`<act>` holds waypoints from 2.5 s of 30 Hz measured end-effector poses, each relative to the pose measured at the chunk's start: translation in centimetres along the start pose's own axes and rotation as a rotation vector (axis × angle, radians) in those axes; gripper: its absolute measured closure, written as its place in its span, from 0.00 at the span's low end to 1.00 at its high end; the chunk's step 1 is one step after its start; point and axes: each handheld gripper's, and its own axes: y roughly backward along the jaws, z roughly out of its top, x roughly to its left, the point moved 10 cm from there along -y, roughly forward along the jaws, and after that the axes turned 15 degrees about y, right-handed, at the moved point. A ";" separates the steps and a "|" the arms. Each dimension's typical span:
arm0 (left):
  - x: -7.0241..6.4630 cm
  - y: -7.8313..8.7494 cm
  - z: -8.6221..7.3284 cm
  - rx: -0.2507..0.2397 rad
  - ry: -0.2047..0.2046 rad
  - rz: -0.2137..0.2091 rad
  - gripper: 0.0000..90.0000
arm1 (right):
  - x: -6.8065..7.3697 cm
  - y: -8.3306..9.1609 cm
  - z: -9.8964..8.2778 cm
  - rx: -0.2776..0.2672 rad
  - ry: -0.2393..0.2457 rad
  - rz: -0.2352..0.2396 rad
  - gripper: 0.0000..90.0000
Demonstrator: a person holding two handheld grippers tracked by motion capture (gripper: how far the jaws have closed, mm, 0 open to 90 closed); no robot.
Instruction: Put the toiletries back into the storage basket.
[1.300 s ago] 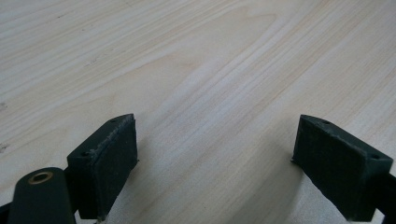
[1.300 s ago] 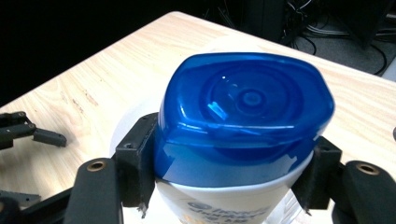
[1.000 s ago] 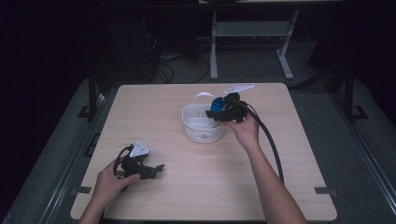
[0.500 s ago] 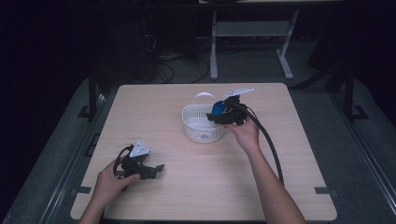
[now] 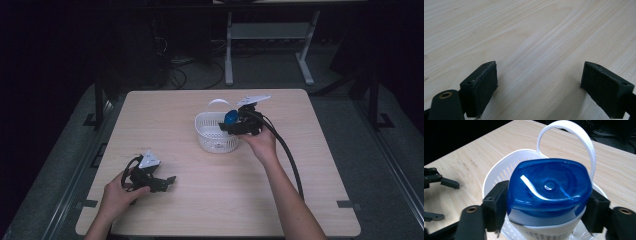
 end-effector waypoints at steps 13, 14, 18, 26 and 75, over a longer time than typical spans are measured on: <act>0.0 0.0 0.0 0.000 -0.002 0.001 0.15 | -0.1 0.5 -0.1 0.027 0.000 -0.035 0.00; 0.0 0.0 0.0 0.000 -0.002 0.001 0.15 | -0.1 0.8 -0.1 0.026 0.004 -0.039 0.00; 0.0 0.0 0.0 0.002 -0.001 0.000 0.15 | -0.1 1.9 0.0 0.016 0.010 -0.041 0.00; 0.0 0.0 0.0 -0.001 -0.001 0.001 0.15 | 0.0 3.8 -0.3 0.017 0.019 -0.056 0.00; 0.1 0.0 0.0 0.003 -0.006 0.002 0.15 | 0.7 14.0 -16.9 0.098 -0.090 -0.178 0.00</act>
